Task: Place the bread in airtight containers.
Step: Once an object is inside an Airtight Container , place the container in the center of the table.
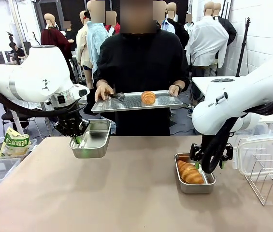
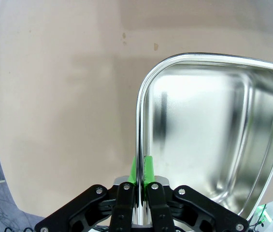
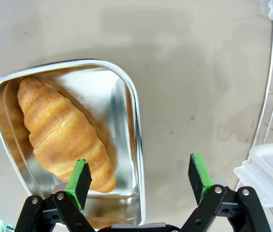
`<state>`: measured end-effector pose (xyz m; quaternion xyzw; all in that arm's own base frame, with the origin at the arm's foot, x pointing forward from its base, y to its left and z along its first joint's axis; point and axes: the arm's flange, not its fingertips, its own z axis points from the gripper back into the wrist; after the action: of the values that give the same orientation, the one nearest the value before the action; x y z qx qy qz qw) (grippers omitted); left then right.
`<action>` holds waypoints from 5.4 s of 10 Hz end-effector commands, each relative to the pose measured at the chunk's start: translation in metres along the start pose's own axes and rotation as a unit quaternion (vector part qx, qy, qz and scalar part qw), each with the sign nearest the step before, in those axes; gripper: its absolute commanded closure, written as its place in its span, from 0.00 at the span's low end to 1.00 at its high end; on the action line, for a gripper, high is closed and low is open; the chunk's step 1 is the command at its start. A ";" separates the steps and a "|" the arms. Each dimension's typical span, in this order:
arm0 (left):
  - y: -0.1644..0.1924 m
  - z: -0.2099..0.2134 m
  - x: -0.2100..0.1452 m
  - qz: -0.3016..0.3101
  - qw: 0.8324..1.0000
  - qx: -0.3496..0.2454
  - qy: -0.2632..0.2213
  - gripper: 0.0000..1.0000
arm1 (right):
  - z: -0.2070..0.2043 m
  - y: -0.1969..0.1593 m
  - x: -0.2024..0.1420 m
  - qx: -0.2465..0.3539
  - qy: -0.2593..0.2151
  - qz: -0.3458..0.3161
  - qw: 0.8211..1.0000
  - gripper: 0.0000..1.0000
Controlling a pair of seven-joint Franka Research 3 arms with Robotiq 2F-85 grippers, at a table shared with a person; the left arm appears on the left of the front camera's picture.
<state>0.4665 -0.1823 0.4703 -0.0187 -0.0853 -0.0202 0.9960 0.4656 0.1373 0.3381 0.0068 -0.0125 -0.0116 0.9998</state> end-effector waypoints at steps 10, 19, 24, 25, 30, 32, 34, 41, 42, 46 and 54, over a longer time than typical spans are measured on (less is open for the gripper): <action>0.000 0.003 0.001 0.000 1.000 -0.001 -0.004 1.00 | 0.188 -0.029 -0.048 -0.017 -0.174 -0.002 0.985 0.00; 0.000 0.003 0.001 0.000 1.000 -0.001 -0.004 1.00 | 0.189 -0.026 -0.049 -0.004 -0.154 0.017 0.988 0.00; 0.000 0.003 0.001 0.000 1.000 -0.001 -0.004 1.00 | 0.189 -0.026 -0.049 -0.004 -0.154 0.017 0.988 0.00; 0.000 0.003 0.001 0.000 1.000 -0.001 -0.004 1.00 | 0.189 -0.026 -0.049 -0.004 -0.154 0.017 0.988 0.00; 0.000 0.003 0.001 0.000 1.000 -0.001 -0.004 1.00 | 0.189 -0.026 -0.049 -0.004 -0.154 0.017 0.988 0.00; 0.000 0.003 0.001 0.000 1.000 -0.001 -0.004 1.00 | 0.189 -0.026 -0.049 -0.004 -0.154 0.017 0.988 0.00; 0.000 0.003 0.001 0.000 1.000 -0.001 -0.004 1.00 | 0.189 -0.026 -0.049 -0.004 -0.154 0.017 0.988 0.00; 0.000 0.003 0.001 0.000 1.000 -0.001 -0.004 1.00 | 0.189 -0.026 -0.049 -0.004 -0.154 0.017 0.988 0.00; 0.000 0.003 0.001 0.000 1.000 -0.001 -0.004 1.00 | 0.189 -0.026 -0.049 -0.004 -0.154 0.017 0.988 0.00; 0.010 -0.030 0.010 0.024 0.999 -0.036 0.016 1.00 | 0.189 -0.026 -0.049 -0.004 -0.154 0.017 0.988 0.00; 0.005 -0.137 0.008 0.006 0.999 0.018 0.036 1.00 | 0.189 -0.026 -0.049 -0.004 -0.154 0.017 0.988 0.00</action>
<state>0.5006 -0.1802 0.3298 -0.0163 -0.0218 -0.0227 0.9994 0.4115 0.1086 0.5247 0.0018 -0.1654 0.0116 0.9862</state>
